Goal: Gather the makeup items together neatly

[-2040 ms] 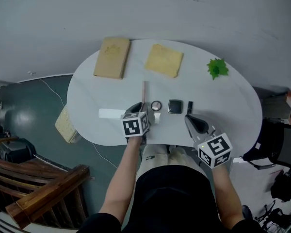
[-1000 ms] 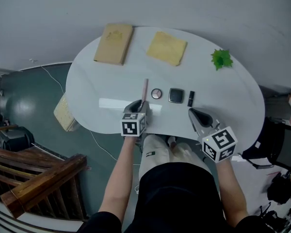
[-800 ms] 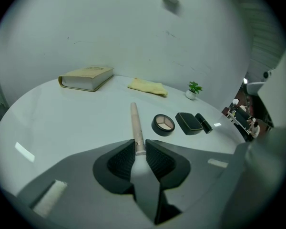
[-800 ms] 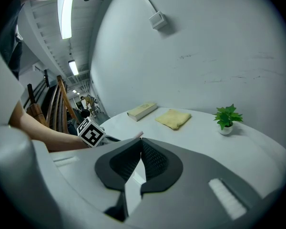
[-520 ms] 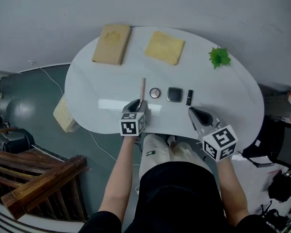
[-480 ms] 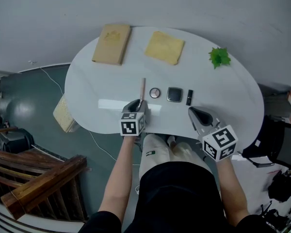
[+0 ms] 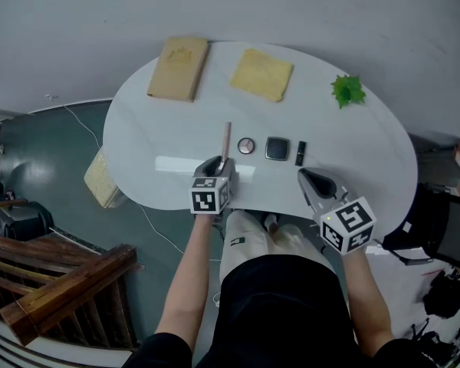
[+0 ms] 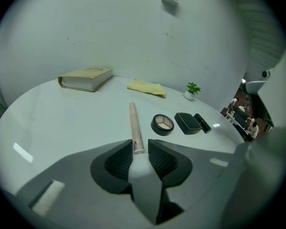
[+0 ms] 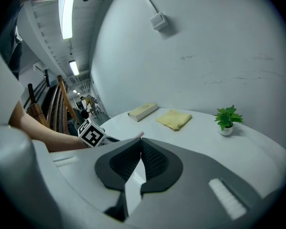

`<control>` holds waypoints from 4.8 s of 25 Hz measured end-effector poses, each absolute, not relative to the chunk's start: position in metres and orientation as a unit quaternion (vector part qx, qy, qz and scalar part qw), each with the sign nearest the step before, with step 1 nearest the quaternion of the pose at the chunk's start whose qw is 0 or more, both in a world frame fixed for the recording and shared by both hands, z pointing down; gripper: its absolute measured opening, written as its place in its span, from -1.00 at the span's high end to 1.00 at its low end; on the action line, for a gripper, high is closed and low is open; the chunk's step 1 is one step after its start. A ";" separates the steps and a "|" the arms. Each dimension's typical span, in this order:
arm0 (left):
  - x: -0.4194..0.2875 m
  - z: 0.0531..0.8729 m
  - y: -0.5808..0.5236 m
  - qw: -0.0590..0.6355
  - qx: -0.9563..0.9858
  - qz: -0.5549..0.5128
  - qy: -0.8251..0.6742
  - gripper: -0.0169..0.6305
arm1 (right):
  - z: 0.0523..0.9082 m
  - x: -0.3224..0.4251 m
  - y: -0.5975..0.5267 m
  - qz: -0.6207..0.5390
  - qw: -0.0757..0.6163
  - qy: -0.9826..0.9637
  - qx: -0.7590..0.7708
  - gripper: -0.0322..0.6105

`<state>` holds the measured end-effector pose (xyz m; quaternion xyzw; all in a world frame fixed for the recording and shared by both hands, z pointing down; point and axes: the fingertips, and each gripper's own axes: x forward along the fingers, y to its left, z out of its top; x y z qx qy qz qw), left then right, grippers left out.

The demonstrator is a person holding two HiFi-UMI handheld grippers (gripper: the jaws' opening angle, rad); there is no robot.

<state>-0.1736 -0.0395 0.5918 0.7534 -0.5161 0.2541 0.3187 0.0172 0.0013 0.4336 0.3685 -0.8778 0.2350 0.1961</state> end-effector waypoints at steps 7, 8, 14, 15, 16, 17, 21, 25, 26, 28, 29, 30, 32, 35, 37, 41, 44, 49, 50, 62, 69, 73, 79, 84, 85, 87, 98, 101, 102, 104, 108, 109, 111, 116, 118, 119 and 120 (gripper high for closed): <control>-0.173 0.592 -0.040 0.319 0.754 0.256 -0.514 0.62 | 0.433 0.018 0.001 0.235 0.195 -0.877 0.370 0.87; -0.173 0.592 -0.040 0.319 0.754 0.256 -0.514 0.62 | 0.433 0.019 0.001 0.235 0.195 -0.877 0.370 0.87; -0.173 0.593 -0.040 0.319 0.753 0.257 -0.514 0.62 | 0.434 0.021 0.002 0.235 0.195 -0.877 0.371 0.87; -0.173 0.593 -0.040 0.319 0.753 0.258 -0.514 0.62 | 0.433 0.021 0.002 0.235 0.194 -0.877 0.371 0.87; -0.173 0.593 -0.040 0.318 0.753 0.259 -0.514 0.62 | 0.433 0.021 0.003 0.235 0.194 -0.877 0.371 0.87; -0.173 0.593 -0.040 0.318 0.754 0.259 -0.514 0.62 | 0.433 0.021 0.003 0.235 0.194 -0.877 0.371 0.87; -0.172 0.592 -0.040 0.315 0.754 0.261 -0.514 0.62 | 0.433 0.021 0.004 0.234 0.194 -0.877 0.371 0.87; -0.172 0.593 -0.039 0.312 0.756 0.263 -0.512 0.60 | 0.432 0.021 0.005 0.233 0.194 -0.877 0.372 0.87; -0.172 0.592 -0.040 0.312 0.757 0.260 -0.512 0.60 | 0.432 0.021 0.005 0.233 0.194 -0.878 0.372 0.87; -0.172 0.592 -0.039 0.313 0.756 0.258 -0.514 0.60 | 0.432 0.021 0.006 0.234 0.194 -0.877 0.371 0.87; -0.172 0.592 -0.039 0.313 0.756 0.258 -0.514 0.60 | 0.431 0.021 0.006 0.234 0.194 -0.877 0.371 0.87; -0.172 0.592 -0.039 0.313 0.756 0.257 -0.514 0.60 | 0.431 0.021 0.006 0.234 0.194 -0.878 0.371 0.87; -0.171 0.592 -0.040 0.311 0.757 0.256 -0.514 0.59 | 0.431 0.022 0.006 0.234 0.194 -0.878 0.371 0.87; -0.172 0.592 -0.040 0.313 0.757 0.254 -0.515 0.59 | 0.430 0.020 0.005 0.233 0.194 -0.879 0.369 0.87; -0.172 0.592 -0.040 0.314 0.757 0.253 -0.515 0.59 | 0.430 0.020 0.005 0.232 0.194 -0.879 0.368 0.87; -0.171 0.592 -0.040 0.314 0.754 0.255 -0.517 0.59 | 0.430 0.021 0.005 0.233 0.194 -0.879 0.367 0.87; -0.172 0.593 -0.040 0.315 0.753 0.253 -0.519 0.59 | 0.430 0.022 0.005 0.233 0.194 -0.879 0.367 0.87; -0.172 0.593 -0.040 0.318 0.751 0.250 -0.522 0.58 | 0.431 0.023 0.005 0.232 0.193 -0.880 0.367 0.87; -0.172 0.593 -0.040 0.317 0.751 0.250 -0.523 0.58 | 0.431 0.023 0.005 0.232 0.192 -0.880 0.367 0.87; -0.176 0.592 -0.037 0.322 0.745 0.241 -0.532 0.52 | 0.427 0.026 0.009 0.227 0.182 -0.884 0.365 0.87; -0.182 0.577 -0.026 0.307 0.749 0.241 -0.536 0.50 | 0.417 0.022 0.010 0.219 0.159 -0.893 0.361 0.87; -0.183 0.553 -0.023 0.287 0.761 0.233 -0.533 0.50 | 0.411 0.019 0.009 0.207 0.153 -0.892 0.371 0.87; -0.178 0.508 -0.021 0.246 0.794 0.223 -0.509 0.50 | 0.395 0.011 0.005 0.194 0.133 -0.888 0.396 0.87; -0.173 0.467 -0.019 0.203 0.827 0.214 -0.479 0.50 | 0.375 -0.002 0.009 0.179 0.124 -0.883 0.416 0.87; -0.173 0.459 -0.018 0.196 0.833 0.211 -0.473 0.50 | 0.371 -0.005 0.010 0.176 0.121 -0.882 0.421 0.87; -0.173 0.443 -0.015 0.179 0.844 0.206 -0.462 0.50 | 0.364 -0.012 0.014 0.170 0.116 -0.879 0.431 0.87; -0.188 0.377 0.009 0.129 0.882 0.155 -0.426 0.58 | 0.330 -0.043 0.044 0.146 0.101 -0.863 0.472 0.87; -0.193 0.365 0.014 0.122 0.888 0.143 -0.420 0.63 | 0.323 -0.050 0.052 0.140 0.100 -0.860 0.480 0.87; -0.194 0.362 0.016 0.120 0.890 0.139 -0.417 0.66 | 0.321 -0.052 0.055 0.138 0.100 -0.859 0.482 0.87; -0.195 0.354 0.020 0.114 0.894 0.133 -0.412 0.67 | 0.318 -0.055 0.060 0.134 0.098 -0.857 0.487 0.87; -0.196 0.341 0.028 0.104 0.900 0.121 -0.405 0.80 | 0.312 -0.057 0.068 0.128 0.095 -0.854 0.495 0.87; -0.196 0.338 0.029 0.102 0.901 0.118 -0.404 0.80 | 0.311 -0.057 0.070 0.127 0.095 -0.853 0.497 0.87; -0.197 0.334 0.033 0.099 0.903 0.112 -0.402 0.81 | 0.310 -0.057 0.074 0.126 0.095 -0.852 0.499 0.87; -0.199 0.327 0.044 0.092 0.906 0.103 -0.400 0.91 | 0.308 -0.061 0.085 0.122 0.097 -0.851 0.502 0.87; -0.200 0.324 0.047 0.090 0.907 0.101 -0.400 0.93 | 0.307 -0.062 0.088 0.120 0.097 -0.851 0.503 0.87; -0.200 0.322 0.048 0.089 0.907 0.101 -0.399 0.95 | 0.307 -0.063 0.089 0.120 0.097 -0.851 0.503 0.87; -0.199 0.322 0.050 0.089 0.908 0.100 -0.397 0.95 | 0.307 -0.064 0.091 0.120 0.096 -0.851 0.502 0.87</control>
